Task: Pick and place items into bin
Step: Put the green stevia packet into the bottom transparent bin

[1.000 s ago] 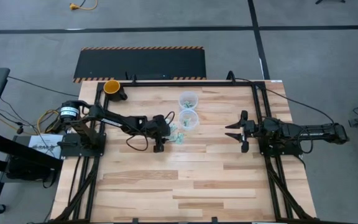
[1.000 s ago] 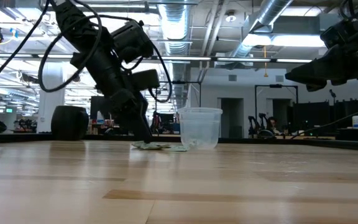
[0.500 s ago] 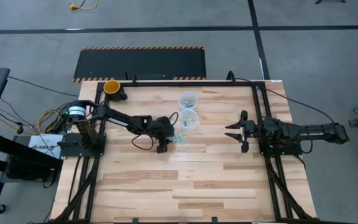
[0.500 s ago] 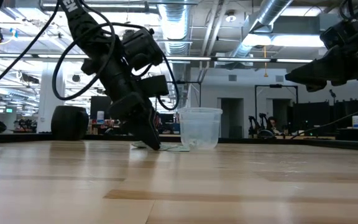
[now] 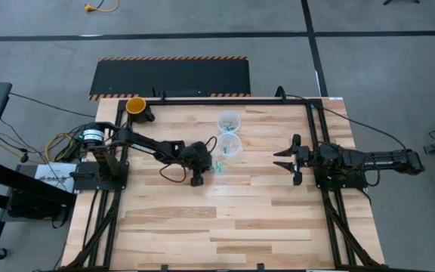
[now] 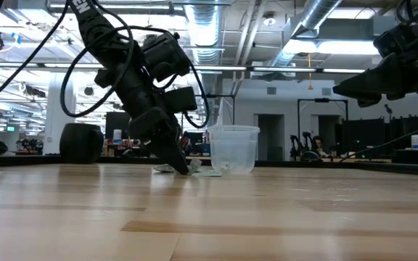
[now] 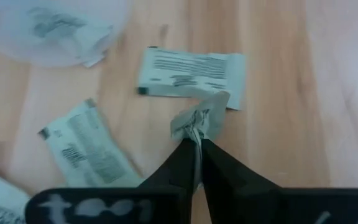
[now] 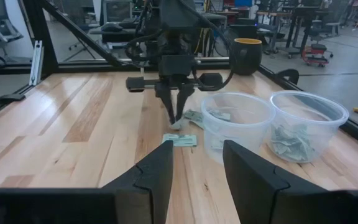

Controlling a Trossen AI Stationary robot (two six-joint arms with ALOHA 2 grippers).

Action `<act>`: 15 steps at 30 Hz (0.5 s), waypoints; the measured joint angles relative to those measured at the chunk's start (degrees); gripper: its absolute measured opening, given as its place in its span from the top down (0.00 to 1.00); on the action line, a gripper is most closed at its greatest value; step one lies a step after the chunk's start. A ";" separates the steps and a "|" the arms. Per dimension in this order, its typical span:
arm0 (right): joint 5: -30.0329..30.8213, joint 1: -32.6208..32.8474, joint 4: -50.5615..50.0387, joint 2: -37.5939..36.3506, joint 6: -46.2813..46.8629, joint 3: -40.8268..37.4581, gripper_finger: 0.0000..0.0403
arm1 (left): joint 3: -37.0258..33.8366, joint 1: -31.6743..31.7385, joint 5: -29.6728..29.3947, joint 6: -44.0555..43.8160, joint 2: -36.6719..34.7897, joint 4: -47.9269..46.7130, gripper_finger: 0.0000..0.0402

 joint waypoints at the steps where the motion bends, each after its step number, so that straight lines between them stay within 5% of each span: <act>1: 0.00 0.02 0.00 0.00 0.01 -0.01 0.67 | -0.05 -0.52 -0.54 0.68 -0.19 0.17 0.98; 15: 0.00 0.00 0.00 0.00 0.01 0.00 0.67 | 3.35 -5.13 -25.44 17.42 -6.81 8.58 0.99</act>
